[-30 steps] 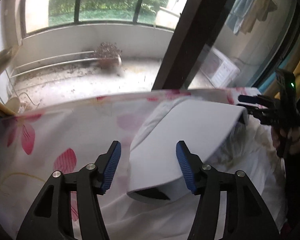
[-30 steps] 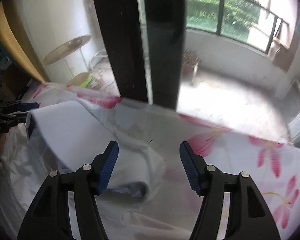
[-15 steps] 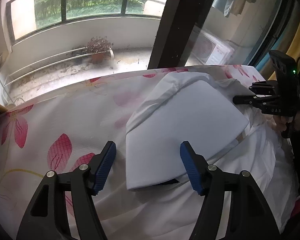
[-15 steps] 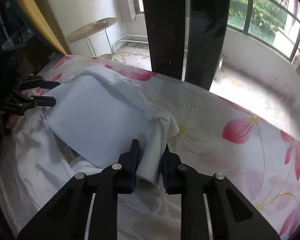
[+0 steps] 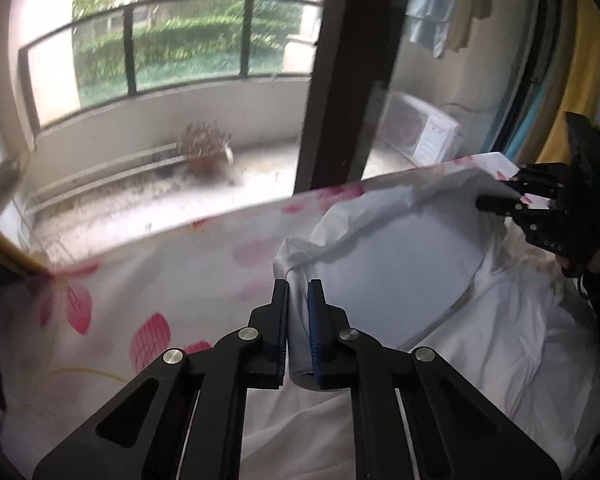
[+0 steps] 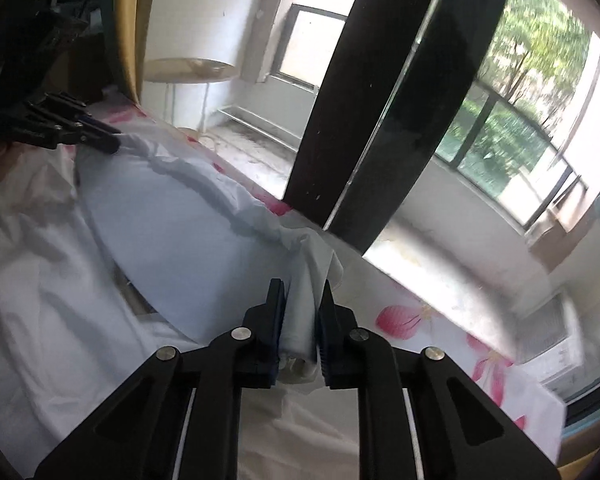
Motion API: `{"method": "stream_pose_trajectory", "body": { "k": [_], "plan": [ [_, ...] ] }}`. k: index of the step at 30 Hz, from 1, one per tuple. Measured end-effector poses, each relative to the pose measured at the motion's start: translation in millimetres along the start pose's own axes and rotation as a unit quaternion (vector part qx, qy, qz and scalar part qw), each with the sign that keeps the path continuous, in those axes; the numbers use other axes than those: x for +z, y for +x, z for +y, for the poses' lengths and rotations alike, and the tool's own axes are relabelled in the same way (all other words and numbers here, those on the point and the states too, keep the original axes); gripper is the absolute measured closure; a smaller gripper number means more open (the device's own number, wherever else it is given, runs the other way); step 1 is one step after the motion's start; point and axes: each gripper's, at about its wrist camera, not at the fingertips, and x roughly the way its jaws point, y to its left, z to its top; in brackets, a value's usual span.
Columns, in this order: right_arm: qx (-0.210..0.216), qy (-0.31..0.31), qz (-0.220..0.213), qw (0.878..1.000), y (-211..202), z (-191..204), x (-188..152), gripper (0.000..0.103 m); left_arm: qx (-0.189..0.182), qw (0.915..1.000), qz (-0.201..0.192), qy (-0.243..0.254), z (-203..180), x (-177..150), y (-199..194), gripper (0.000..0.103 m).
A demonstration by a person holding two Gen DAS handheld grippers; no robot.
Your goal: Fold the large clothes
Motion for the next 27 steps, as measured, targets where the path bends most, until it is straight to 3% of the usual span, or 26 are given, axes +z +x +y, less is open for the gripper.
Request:
{"method": "stream_pose_trajectory", "body": {
  "k": [3, 4, 5, 10, 11, 12, 13, 15, 19, 20, 22, 24, 27],
  "plan": [
    [0.071, 0.045, 0.02, 0.996, 4, -19, -3, 0.069, 0.002, 0.9993, -0.011, 0.034, -10, 4, -9, 0.093],
    [0.113, 0.064, 0.038, 0.991, 10, -27, -6, 0.057, -0.001, 0.9989, -0.01, 0.045, -13, 4, -10, 0.093],
    [0.142, 0.079, 0.055, 0.985, 16, -35, -8, 0.05, -0.007, 0.9986, -0.005, 0.051, -14, 4, -9, 0.093],
    [0.193, 0.1, 0.088, 0.972, 39, -53, -7, 0.051, -0.036, 0.9974, 0.038, 0.048, -4, 0, 4, 0.09],
    [0.197, 0.1, 0.091, 0.971, 43, -52, -6, 0.057, -0.038, 0.9969, 0.052, 0.045, -1, -1, 9, 0.089],
    [0.196, 0.093, 0.091, 0.972, 46, -49, -5, 0.073, -0.04, 0.9963, 0.063, 0.043, 1, -2, 13, 0.082],
    [0.192, 0.083, 0.089, 0.974, 44, -45, -6, 0.084, -0.042, 0.9952, 0.077, 0.042, 3, -3, 19, 0.068],
    [0.174, 0.065, 0.081, 0.979, 41, -34, -5, 0.085, -0.057, 0.9933, 0.094, 0.036, 5, -7, 27, 0.053],
    [0.121, 0.027, 0.054, 0.991, 26, -17, -10, 0.088, -0.079, 0.9914, 0.103, 0.019, 9, -10, 30, 0.053],
    [0.103, 0.018, 0.047, 0.993, 22, -12, -10, 0.088, -0.078, 0.9918, 0.1, 0.014, 10, -9, 30, 0.054],
    [0.057, -0.009, 0.033, 0.998, 14, -4, -12, 0.089, -0.062, 0.9944, 0.085, 0.013, 10, -7, 26, 0.081],
    [0.01, -0.042, 0.016, 0.999, 5, 10, -13, 0.089, -0.056, 0.9966, 0.06, 0.011, 8, -3, 14, 0.089],
    [-0.055, -0.077, 0.004, 0.995, -3, 28, -15, 0.089, -0.03, 0.9991, 0.021, 0.023, -3, -2, -2, 0.093]
  ]
}}
